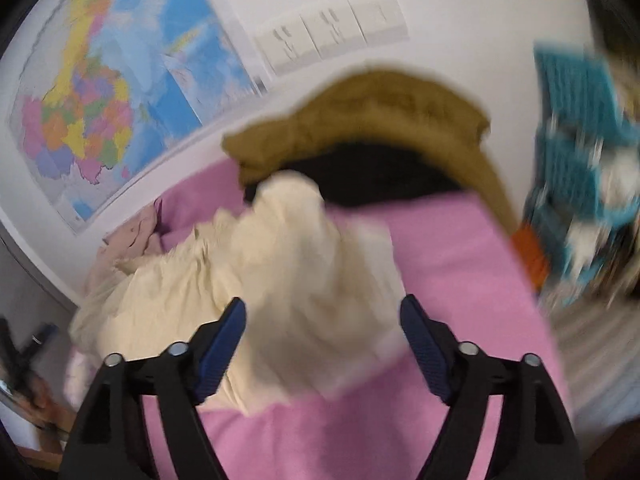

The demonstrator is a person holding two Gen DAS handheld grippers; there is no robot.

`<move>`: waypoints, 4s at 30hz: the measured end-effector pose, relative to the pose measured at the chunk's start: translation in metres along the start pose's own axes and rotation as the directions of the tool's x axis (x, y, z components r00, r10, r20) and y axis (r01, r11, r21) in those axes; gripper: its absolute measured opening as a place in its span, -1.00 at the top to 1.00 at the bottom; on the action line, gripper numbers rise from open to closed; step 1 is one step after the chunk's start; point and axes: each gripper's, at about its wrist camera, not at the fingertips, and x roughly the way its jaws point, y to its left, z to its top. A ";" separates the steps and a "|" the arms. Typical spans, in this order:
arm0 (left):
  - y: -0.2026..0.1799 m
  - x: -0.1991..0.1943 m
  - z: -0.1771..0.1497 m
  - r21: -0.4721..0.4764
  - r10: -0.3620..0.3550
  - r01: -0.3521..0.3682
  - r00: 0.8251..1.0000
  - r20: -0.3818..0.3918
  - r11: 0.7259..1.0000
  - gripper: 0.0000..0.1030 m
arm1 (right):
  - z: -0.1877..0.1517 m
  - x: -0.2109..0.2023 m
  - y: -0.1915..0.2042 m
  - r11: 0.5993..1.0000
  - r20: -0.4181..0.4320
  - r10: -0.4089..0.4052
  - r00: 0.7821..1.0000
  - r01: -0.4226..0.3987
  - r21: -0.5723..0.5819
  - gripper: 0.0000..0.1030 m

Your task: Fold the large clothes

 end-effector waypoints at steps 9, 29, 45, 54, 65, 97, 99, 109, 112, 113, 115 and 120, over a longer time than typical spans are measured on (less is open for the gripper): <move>-0.057 0.114 0.004 0.195 0.001 0.053 0.964 -0.267 0.979 -0.60 | 0.016 0.095 0.101 0.937 -0.151 0.064 0.987 -0.111 -0.330 -0.44; -0.059 0.153 0.045 0.122 0.026 -0.004 0.983 -0.180 0.992 0.92 | 0.078 0.132 0.109 0.963 -0.031 0.074 0.997 -0.080 -0.258 0.87; -0.053 0.193 0.010 0.150 0.109 -0.070 0.956 -0.271 0.986 0.41 | 0.060 0.146 0.063 0.981 -0.085 0.028 0.996 -0.044 -0.190 -0.02; -0.052 0.197 0.009 0.151 0.110 -0.071 0.957 -0.269 0.986 0.23 | 0.045 0.184 0.018 0.996 -0.183 0.054 0.982 -0.067 -0.064 -0.09; -0.041 0.199 0.011 0.106 0.044 -0.014 0.958 -0.283 0.994 0.21 | 0.042 0.135 0.011 0.997 -0.118 0.034 0.992 -0.042 -0.068 -0.12; 0.010 0.164 -0.020 0.044 0.123 -0.116 0.973 -0.198 0.992 -0.03 | -0.009 0.123 -0.027 0.993 -0.135 0.121 0.984 -0.117 0.036 -0.19; 0.010 0.165 -0.020 0.037 0.132 -0.127 0.968 -0.214 0.991 -0.03 | -0.007 0.120 -0.027 0.992 -0.145 0.124 0.982 -0.117 0.055 -0.20; 0.008 0.102 -0.022 -0.065 0.160 -0.173 0.971 -0.177 0.983 -0.21 | -0.011 0.073 -0.034 0.967 -0.109 0.226 0.968 -0.209 0.148 -0.48; 0.013 0.080 -0.028 -0.117 0.088 -0.110 0.980 -0.180 0.987 -0.20 | -0.022 0.055 -0.043 0.937 -0.089 0.297 0.951 -0.273 0.219 -0.58; 0.015 0.072 -0.033 -0.130 0.047 -0.072 0.981 -0.190 0.989 -0.21 | -0.029 0.050 -0.046 0.922 -0.089 0.330 0.940 -0.301 0.245 -0.59; 0.016 0.065 -0.041 -0.150 0.000 -0.032 0.978 -0.209 0.988 -0.23 | -0.044 0.046 -0.047 0.901 -0.110 0.370 0.923 -0.327 0.286 -0.61; 0.001 0.077 -0.070 -0.163 -0.118 0.067 0.937 -0.328 0.984 -0.26 | -0.070 0.057 -0.046 0.863 -0.171 0.432 0.885 -0.350 0.365 -0.61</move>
